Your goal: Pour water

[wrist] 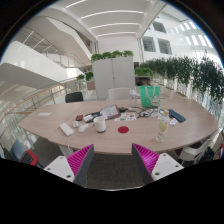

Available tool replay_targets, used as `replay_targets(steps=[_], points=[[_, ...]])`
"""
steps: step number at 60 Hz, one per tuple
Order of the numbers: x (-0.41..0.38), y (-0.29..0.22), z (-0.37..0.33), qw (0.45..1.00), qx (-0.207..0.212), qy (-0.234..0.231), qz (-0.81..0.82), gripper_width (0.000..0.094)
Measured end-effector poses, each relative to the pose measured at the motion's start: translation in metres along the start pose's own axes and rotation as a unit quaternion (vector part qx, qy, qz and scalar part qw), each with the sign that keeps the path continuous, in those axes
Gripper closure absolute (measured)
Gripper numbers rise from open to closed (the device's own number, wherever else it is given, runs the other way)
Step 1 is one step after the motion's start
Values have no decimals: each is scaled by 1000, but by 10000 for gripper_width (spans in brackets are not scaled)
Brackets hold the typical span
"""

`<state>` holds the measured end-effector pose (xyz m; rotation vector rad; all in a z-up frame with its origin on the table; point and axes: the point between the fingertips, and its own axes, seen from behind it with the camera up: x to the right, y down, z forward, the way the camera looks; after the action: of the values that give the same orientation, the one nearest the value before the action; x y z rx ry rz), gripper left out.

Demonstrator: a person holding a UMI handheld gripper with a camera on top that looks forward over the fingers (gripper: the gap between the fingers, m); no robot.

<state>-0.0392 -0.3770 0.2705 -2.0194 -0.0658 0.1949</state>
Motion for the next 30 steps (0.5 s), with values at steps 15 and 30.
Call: replay_targets(steps=[15, 30], points=[[-22, 10, 18, 999, 16, 42, 7, 109], [78, 1, 58, 992, 81, 97, 10, 106]])
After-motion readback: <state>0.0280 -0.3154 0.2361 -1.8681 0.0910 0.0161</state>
